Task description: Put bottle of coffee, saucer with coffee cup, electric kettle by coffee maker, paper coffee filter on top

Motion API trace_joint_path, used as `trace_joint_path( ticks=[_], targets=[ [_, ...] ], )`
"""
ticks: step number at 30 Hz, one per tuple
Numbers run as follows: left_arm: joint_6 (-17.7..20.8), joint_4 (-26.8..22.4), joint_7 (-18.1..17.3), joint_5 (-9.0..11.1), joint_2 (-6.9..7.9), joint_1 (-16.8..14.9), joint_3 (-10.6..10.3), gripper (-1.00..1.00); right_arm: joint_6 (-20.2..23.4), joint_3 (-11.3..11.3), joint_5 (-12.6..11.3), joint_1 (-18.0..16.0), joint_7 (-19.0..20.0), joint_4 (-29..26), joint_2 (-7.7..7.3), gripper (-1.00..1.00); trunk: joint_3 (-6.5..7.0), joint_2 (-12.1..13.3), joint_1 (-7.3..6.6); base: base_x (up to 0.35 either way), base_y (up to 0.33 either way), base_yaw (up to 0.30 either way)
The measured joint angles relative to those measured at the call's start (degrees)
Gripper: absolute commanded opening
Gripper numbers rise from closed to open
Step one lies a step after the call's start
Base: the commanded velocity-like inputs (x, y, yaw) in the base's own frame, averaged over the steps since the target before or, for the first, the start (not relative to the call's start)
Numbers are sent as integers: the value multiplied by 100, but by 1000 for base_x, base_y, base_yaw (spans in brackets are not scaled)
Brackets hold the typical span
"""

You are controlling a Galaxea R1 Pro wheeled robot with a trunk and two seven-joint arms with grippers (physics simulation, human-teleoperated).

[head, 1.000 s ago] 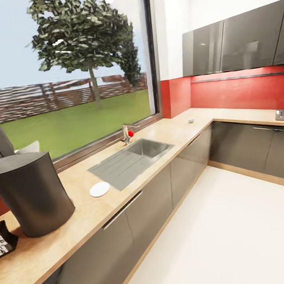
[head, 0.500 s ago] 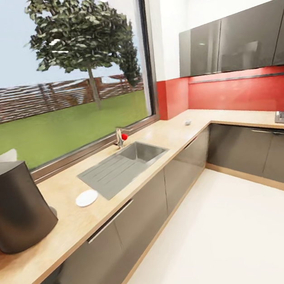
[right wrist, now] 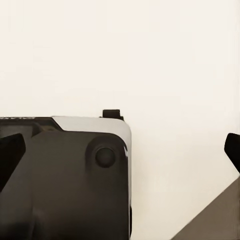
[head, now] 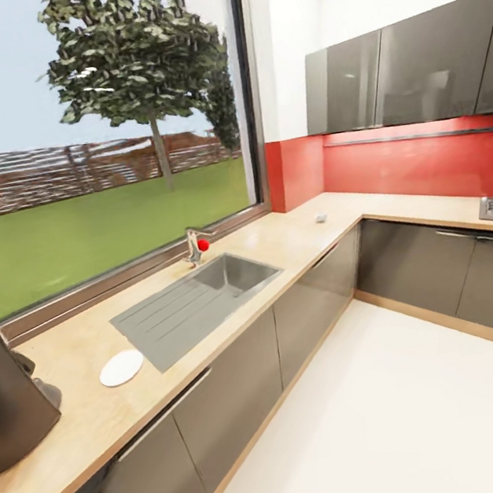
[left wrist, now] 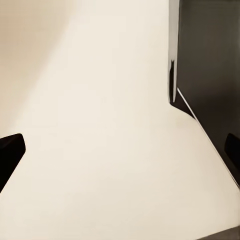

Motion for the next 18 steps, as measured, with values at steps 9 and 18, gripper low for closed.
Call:
trace_joint_path(
  ticks=[9, 18],
  targets=[
    [-1, 0, 0, 0, -3, 0, -16, 100, 23, 16, 50, -1, 505, 101, -9, 100, 0, 0, 0, 280, -206, 0],
    [-1, 0, 0, 2, -17, 0, -17, 100, 51, 28, 71, -2, 609, 126, -36, 100, -2, 0, 0, 281, -206, 24]
  ],
)
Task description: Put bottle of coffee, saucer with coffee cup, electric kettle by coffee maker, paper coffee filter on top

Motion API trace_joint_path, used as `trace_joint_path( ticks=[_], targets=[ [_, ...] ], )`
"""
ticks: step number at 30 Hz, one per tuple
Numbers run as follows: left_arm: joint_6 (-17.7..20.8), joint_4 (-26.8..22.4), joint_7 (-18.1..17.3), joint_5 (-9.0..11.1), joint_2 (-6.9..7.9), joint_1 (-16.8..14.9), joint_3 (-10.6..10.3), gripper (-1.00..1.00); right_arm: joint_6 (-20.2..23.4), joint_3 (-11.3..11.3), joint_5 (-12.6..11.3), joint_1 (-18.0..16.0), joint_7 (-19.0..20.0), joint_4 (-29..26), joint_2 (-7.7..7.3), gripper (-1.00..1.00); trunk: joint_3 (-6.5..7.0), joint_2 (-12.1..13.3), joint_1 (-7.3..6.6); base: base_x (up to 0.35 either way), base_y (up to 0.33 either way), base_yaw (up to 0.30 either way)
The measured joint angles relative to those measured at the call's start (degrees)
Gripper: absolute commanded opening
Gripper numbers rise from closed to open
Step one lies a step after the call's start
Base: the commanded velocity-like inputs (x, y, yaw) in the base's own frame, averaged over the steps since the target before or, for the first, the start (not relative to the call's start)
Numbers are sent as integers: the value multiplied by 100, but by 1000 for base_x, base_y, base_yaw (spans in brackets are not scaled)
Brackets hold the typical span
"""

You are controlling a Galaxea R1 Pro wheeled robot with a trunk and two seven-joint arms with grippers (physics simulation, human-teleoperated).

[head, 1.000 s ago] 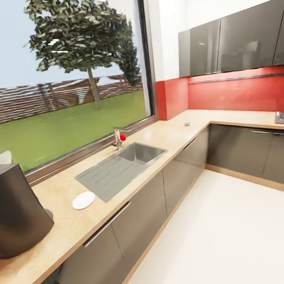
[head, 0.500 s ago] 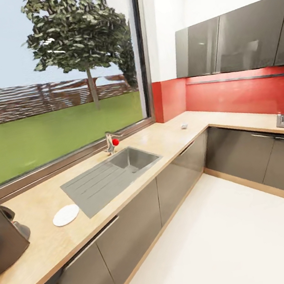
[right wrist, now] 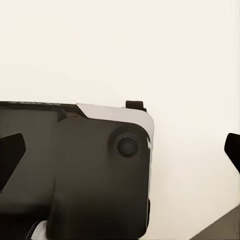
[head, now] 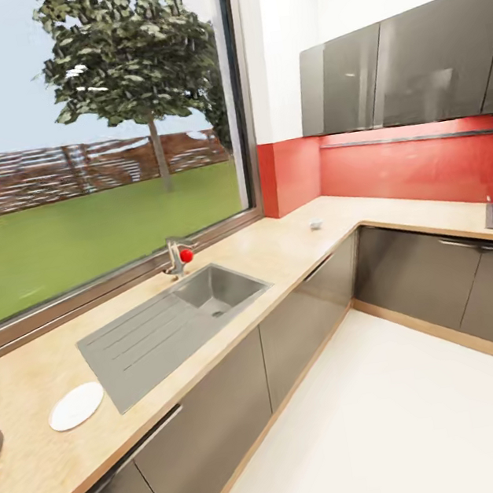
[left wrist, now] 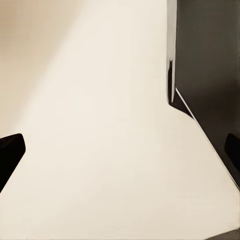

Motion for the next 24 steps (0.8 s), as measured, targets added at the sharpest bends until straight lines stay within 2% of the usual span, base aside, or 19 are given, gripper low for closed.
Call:
trace_joint_path(
  ticks=[7, 24],
  targets=[
    [-8, 0, 0, 5, -3, 0, 0, 100, 1, 0, 2, 0, 0, 1, -129, 100, -24, 0, 0, 281, -206, 205],
    [-8, -8, 0, 7, -15, 0, 28, 100, 2, 1, -5, 0, -9, 1, -143, 100, -93, 0, 0, 281, -206, 242]
  ],
)
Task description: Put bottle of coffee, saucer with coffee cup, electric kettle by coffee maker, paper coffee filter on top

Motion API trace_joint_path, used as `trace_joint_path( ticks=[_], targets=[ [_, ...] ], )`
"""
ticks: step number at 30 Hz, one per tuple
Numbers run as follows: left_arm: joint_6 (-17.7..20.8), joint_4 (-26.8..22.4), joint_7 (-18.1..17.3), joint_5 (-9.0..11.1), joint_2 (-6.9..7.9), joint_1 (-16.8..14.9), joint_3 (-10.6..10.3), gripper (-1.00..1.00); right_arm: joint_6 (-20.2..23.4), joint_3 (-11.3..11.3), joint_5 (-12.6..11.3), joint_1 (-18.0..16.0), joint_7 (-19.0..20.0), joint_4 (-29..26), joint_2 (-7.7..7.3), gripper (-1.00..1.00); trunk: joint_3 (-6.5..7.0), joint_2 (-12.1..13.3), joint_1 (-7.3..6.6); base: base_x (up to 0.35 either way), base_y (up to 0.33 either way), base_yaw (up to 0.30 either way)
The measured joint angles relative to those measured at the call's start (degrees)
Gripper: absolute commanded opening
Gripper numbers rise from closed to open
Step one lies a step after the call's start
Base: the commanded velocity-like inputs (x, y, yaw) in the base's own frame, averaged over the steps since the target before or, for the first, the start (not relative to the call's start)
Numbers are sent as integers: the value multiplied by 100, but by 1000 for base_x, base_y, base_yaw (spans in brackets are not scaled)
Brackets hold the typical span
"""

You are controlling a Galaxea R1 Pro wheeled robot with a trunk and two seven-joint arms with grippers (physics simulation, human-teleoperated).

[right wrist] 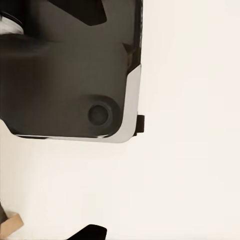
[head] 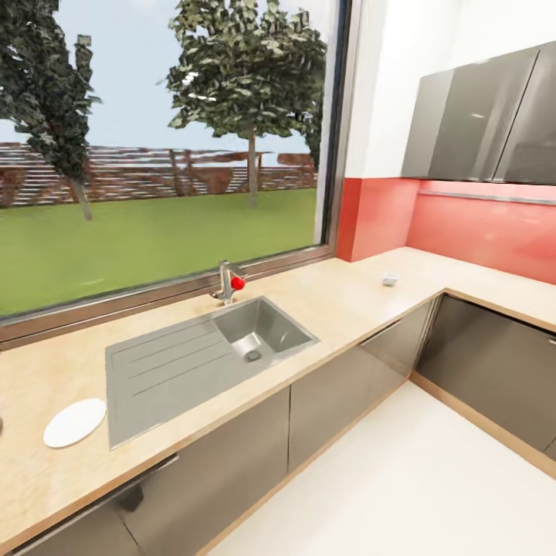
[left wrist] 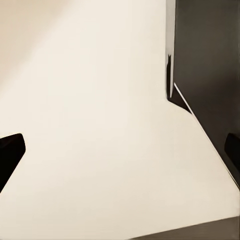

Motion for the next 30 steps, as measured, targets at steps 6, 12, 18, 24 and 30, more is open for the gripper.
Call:
trace_joint_path(
  ticks=[6, 12, 18, 24, 30],
  targets=[
    [-23, -1, -7, 6, 0, 0, 3, 100, -6, 3, -2, 0, 0, 0, 4, 100, -24, 1, 1, 237, -202, 243],
    [-43, -1, -23, 13, 3, 0, 6, 100, -2, 7, 6, 0, 0, 0, 43, 100, -49, 0, 3, 40, -56, 243],
    [-44, -36, -29, 40, -37, 0, 18, 100, 0, 8, 7, 0, -1, 0, 77, 100, -75, 0, 3, 1, -2, 243],
    [-41, -52, -78, 301, -93, -1, 24, 100, -3, -1, -1, 0, -11, 0, 16, 100, -102, 0, 3, 0, 0, 243],
    [-67, -52, -89, 326, -70, -1, 21, 100, -8, -1, 2, 0, -18, 4, -65, 100, -130, 0, 3, 0, 0, 243]
  ],
)
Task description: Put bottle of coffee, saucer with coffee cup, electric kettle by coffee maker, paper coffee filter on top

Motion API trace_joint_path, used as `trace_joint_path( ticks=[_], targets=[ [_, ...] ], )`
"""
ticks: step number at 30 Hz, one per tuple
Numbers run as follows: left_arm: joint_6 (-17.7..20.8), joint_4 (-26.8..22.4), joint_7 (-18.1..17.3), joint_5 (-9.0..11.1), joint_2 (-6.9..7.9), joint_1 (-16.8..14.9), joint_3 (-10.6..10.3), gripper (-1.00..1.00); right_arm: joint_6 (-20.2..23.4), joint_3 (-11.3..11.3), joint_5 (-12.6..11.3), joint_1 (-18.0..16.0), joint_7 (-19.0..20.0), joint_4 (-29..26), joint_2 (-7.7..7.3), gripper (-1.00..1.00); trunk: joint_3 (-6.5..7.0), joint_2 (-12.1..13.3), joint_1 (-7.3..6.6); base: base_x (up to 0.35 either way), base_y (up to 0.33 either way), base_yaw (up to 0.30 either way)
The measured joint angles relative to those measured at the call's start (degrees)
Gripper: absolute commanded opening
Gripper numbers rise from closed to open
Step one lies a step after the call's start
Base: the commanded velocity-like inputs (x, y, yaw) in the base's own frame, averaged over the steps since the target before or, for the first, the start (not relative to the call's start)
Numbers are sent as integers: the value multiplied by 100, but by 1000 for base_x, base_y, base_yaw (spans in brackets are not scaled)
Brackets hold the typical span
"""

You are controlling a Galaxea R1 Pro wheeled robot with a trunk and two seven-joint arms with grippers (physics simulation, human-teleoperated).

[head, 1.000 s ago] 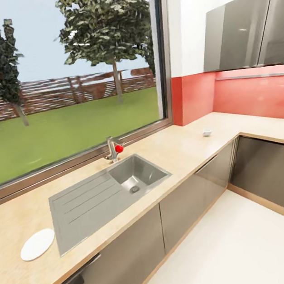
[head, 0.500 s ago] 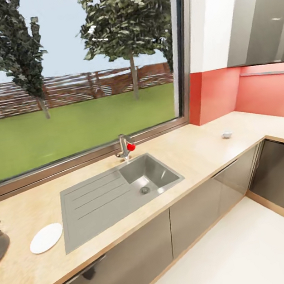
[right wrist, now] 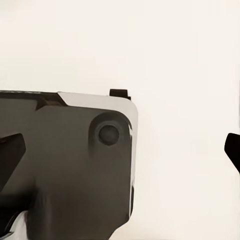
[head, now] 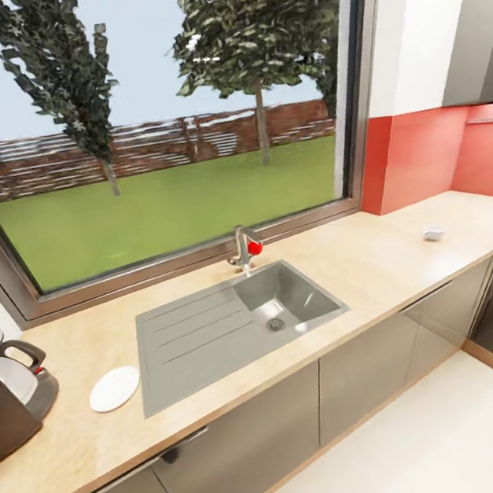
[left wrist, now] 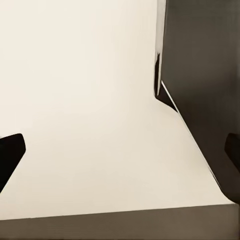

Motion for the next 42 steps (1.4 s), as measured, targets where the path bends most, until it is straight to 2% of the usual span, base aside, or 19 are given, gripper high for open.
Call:
trace_joint_path(
  ticks=[4, 42],
  targets=[
    [-7, 0, -3, -9, -12, -7, -47, 100, 0, 5, 2, 0, 3, -17, -49, 100, -18, 0, 0, 0, 0, 243],
    [0, -9, -11, -49, -35, -27, -68, 100, -9, 9, 5, 0, 10, -30, -39, 100, -193, 0, 0, 0, 0, 243]
  ],
)
